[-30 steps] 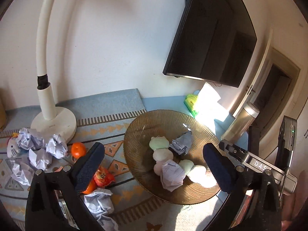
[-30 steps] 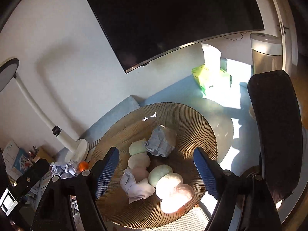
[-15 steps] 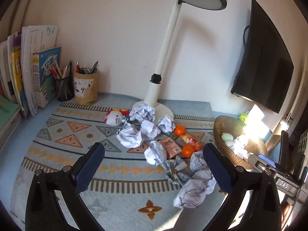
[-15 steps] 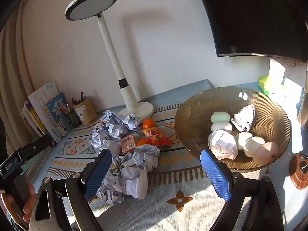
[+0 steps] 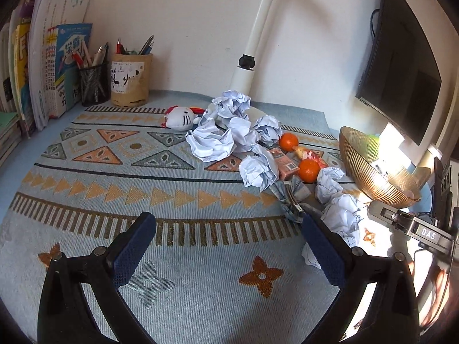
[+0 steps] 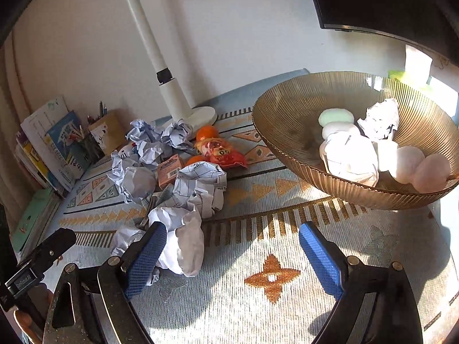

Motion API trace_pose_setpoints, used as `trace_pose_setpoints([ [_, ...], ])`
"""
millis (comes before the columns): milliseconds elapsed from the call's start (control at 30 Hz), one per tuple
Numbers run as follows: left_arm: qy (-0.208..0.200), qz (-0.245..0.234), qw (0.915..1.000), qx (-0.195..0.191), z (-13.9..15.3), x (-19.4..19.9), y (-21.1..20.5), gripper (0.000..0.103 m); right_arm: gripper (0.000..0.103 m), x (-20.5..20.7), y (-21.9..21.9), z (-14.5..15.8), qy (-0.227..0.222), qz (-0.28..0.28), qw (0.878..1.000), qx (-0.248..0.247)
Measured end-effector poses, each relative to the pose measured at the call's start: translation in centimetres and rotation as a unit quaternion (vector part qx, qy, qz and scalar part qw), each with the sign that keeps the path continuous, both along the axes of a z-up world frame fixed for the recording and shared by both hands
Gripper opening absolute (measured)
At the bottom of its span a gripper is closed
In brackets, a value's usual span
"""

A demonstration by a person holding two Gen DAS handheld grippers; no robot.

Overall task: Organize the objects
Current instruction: 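Move both open tools back toward the remaining paper balls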

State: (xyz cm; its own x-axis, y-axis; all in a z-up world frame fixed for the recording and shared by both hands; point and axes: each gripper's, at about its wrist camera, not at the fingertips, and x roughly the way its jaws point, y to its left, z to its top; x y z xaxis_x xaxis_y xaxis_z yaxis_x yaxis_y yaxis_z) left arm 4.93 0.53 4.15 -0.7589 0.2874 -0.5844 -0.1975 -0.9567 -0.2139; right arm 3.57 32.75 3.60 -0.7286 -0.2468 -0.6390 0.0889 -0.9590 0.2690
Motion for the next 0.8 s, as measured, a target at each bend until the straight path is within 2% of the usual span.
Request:
trace_pose_setpoints([
  [267, 0.023, -0.044, 0.9972, -0.056, 0.4, 1.1, 2.7, 0.102, 0.093, 0.2, -0.7, 0.2, 0.011, 0.016, 1.000, 0.009],
  [367, 0.007, -0.094, 0.9935, -0.064, 0.4, 1.2, 4.4, 0.102, 0.089, 0.2, -1.1, 0.4, 0.013, 0.030, 0.999, 0.006],
  [433, -0.005, -0.123, 0.9914, -0.044, 0.6, 1.1, 5.6, 0.102, 0.079, 0.0, -0.9, 0.4, 0.007, 0.043, 0.999, -0.012],
  [533, -0.031, -0.158, 0.9865, -0.026, 0.4, 0.4, 7.4, 0.102, 0.075, -1.0, -0.3, 0.2, -0.020, 0.059, 0.995, -0.077],
  [600, -0.050, -0.167, 0.9842, -0.029, -0.2, -0.5, 8.3, 0.102, 0.075, -1.5, -0.4, 0.2, -0.032, 0.070, 0.990, -0.116],
  [633, -0.057, -0.170, 0.9832, -0.035, -0.5, -0.7, 8.7, 0.100, 0.075, -1.7, -0.7, 0.2, -0.036, 0.077, 0.989, -0.121],
  [700, -0.071, -0.179, 0.9805, -0.040, -1.0, -1.2, 9.3, 0.087, 0.075, -2.0, -1.6, 0.0, -0.043, 0.079, 0.990, -0.109],
  [800, -0.081, -0.187, 0.9785, -0.034, -1.3, -1.6, 9.7, 0.083, 0.070, -2.6, -2.8, -0.7, -0.054, 0.085, 0.990, -0.104],
])
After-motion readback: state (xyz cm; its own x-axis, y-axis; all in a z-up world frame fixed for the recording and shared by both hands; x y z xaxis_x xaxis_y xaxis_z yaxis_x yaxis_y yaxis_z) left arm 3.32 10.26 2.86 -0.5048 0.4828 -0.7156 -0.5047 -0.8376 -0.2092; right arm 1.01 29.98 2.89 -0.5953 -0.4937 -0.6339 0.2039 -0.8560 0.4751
